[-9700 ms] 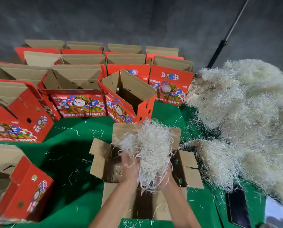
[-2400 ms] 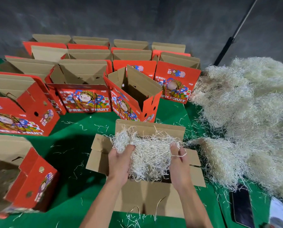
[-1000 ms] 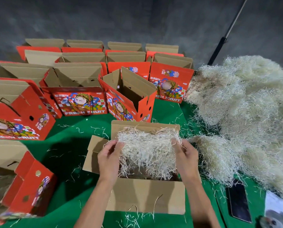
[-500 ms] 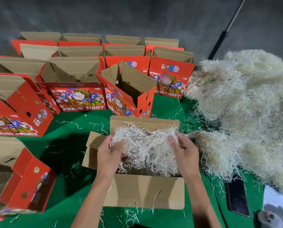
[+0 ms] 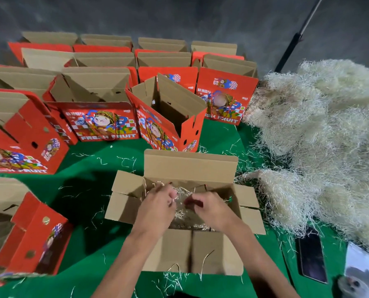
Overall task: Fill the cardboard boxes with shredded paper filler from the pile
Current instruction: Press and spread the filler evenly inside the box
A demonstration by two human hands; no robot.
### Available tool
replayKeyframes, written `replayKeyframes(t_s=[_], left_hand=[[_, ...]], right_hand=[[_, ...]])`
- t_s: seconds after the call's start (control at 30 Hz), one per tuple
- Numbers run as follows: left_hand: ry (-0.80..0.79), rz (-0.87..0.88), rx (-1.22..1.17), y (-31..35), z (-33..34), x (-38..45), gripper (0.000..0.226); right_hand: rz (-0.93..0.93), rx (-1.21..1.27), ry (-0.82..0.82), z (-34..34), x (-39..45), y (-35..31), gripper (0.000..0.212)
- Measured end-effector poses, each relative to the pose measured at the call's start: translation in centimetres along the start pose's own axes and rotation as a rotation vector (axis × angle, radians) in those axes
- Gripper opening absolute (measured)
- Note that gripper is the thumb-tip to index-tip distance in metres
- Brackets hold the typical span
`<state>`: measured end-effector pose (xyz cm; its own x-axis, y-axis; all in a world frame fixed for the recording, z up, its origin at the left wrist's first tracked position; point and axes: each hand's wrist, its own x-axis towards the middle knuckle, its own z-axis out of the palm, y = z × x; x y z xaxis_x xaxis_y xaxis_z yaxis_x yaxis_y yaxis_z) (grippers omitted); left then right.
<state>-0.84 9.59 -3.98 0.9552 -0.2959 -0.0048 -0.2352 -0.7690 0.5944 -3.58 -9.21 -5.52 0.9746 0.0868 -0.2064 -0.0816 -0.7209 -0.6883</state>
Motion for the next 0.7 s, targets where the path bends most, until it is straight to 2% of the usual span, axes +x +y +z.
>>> replayKeyframes(t_s=[0.1, 0.2, 0.27, 0.33, 0.4, 0.53, 0.6, 0.7], left_hand=[[-0.337, 0.153, 0.118, -1.0, 1.2, 2.4, 0.019], [-0.603, 0.131, 0.318, -2.4, 3.0, 4.1, 0.021], [-0.732, 0.107, 0.411, -3.1, 4.3, 5.0, 0.018], [-0.834, 0.104, 0.492, -3.3, 5.4, 5.7, 0.015], [-0.884, 0.118, 0.553, -3.3, 6.1, 6.4, 0.008], [-0.868, 0.172, 0.68, -4.7, 8.5, 7.2, 0.042], [-0.857, 0.197, 0.749, -5.3, 9.5, 7.4, 0.052], [-0.861, 0.228, 0.791, -5.4, 9.7, 7.9, 0.049]], right_hand=[[0.045, -0.127, -0.163, 0.3, 2.3, 0.7, 0.02], [0.144, -0.314, -0.387, 1.8, 3.7, 1.9, 0.015], [0.166, -0.428, -0.449, 2.7, 4.3, 2.7, 0.009], [0.172, -0.484, -0.46, 3.1, 5.1, 3.2, 0.014], [0.158, -0.532, -0.488, 3.5, 6.1, 3.4, 0.024], [0.01, -0.694, -0.621, 5.0, 7.2, 4.0, 0.044], [-0.128, -0.815, -0.562, 6.1, 7.0, 5.0, 0.046], [-0.22, -0.912, -0.498, 7.1, 7.0, 6.4, 0.049]])
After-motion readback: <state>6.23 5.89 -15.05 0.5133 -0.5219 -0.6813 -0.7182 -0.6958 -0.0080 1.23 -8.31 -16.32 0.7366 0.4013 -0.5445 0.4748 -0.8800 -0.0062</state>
